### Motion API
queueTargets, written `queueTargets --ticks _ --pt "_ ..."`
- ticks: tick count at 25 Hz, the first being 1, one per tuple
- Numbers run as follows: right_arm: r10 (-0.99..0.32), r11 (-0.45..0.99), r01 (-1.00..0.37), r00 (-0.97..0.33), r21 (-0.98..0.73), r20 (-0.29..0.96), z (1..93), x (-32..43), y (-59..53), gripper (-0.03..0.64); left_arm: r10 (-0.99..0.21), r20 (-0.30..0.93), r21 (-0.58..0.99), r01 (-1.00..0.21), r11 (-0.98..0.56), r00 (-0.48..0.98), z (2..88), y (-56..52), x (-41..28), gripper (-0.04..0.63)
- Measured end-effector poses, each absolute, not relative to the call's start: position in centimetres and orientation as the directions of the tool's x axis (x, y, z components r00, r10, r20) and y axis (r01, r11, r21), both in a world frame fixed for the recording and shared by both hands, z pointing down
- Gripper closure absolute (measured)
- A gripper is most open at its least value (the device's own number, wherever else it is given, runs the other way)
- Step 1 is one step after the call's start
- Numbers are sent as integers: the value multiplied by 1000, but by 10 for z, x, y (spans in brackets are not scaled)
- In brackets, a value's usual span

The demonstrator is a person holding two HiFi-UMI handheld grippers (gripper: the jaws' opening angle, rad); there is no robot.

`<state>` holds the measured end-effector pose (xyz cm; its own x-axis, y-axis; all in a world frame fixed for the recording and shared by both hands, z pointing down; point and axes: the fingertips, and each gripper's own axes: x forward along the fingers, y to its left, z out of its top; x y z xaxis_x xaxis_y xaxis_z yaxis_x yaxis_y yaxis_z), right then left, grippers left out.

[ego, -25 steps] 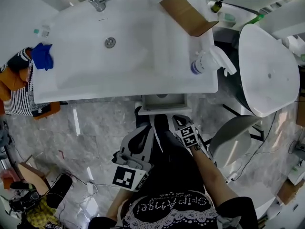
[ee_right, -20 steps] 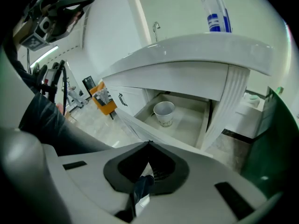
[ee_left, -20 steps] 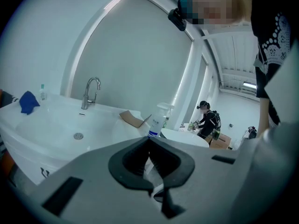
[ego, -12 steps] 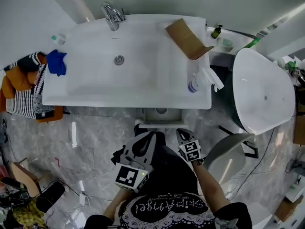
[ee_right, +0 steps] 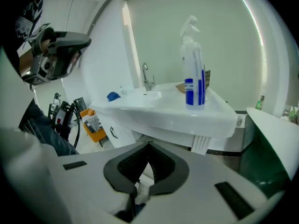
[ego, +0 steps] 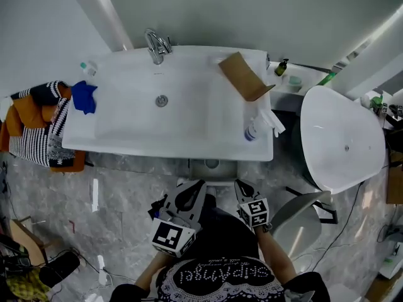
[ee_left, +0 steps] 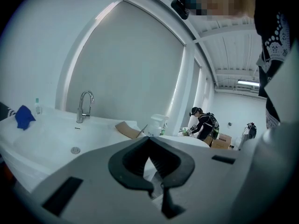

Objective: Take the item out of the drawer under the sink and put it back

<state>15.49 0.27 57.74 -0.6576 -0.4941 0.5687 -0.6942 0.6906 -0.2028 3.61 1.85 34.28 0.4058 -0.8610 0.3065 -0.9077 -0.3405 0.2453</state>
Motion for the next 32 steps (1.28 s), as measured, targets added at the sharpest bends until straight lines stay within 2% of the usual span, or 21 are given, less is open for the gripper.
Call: queueTargets --ticks 11,20,32 --pt "-645 640 -736 -670 -218 368 482 159 -20 600 -888 255 223 -917 -332 383 328 22 22 591" --pt "-687 679 -719 -694 -151 215 405 140 -26 600 -895 235 200 -920 -339 380 324 30 10 591" --pt "-692 694 -711 -703 -118 166 347 146 -4 598 -903 191 161 -919 -359 386 310 35 3 591"
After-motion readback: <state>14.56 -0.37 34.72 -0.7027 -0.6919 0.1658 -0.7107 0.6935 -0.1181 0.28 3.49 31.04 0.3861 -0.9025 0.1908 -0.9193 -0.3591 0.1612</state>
